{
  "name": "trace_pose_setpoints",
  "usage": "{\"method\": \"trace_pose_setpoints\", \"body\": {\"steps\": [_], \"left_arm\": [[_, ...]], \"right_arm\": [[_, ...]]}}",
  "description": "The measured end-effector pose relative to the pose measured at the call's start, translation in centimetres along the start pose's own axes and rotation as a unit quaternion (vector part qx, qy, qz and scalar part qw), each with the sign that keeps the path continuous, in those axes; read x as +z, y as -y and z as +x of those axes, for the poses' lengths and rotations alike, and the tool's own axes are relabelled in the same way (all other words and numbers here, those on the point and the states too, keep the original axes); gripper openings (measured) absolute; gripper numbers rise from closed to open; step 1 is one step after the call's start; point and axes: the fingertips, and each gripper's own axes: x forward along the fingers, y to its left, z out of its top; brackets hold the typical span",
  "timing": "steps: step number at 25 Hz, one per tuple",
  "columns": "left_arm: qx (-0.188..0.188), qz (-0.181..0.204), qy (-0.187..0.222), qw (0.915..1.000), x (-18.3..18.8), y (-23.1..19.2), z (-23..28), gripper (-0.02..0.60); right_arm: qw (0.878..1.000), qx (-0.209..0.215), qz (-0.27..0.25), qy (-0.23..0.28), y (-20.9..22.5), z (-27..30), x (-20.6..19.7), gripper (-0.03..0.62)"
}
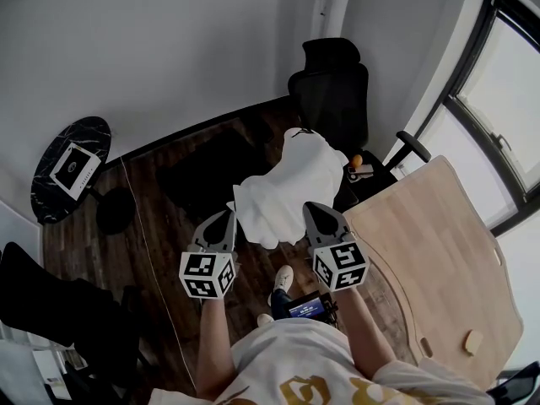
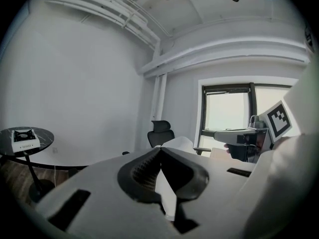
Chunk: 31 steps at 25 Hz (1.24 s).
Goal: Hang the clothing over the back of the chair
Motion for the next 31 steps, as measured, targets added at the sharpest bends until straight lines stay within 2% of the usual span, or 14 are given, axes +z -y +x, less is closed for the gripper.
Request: {"method": "trace_pose_setpoints", "body": {"steps": [4, 10, 20, 25, 31], "left_arm": [[0.001, 0.001, 0.001, 1.0, -0.1, 0.3, 0.2, 0.02], [0.008, 0.026, -0.01, 0.9996, -0.4, 0.8, 0.4, 0.02], [0.009, 0.004, -0.003, 0.9999, -0.4, 0.5, 0.7, 0.02], [0.015, 0.019, 0.004, 0.9997, -0.2, 0.5, 0.7, 0.02], [0.013, 0.017, 0.001, 0.9998, -0.3, 0.2, 1.1, 0.02]], "right_arm": [[1.0, 0.006, 0.003, -0.005, 0.2, -0.1, -0.3, 0.011], [1.0, 0.007, 0.002, -0.016, 0.8, -0.4, -1.0, 0.011], [1.0, 0.008, -0.007, -0.015, 1.2, -1.5, -0.8, 0.011], [1.0, 0.006, -0.004, -0.021, 1.2, -1.7, -1.2, 0.011], [0.999, 0.017, 0.004, -0.026, 1.0, -1.3, -1.5, 0.011]]}}
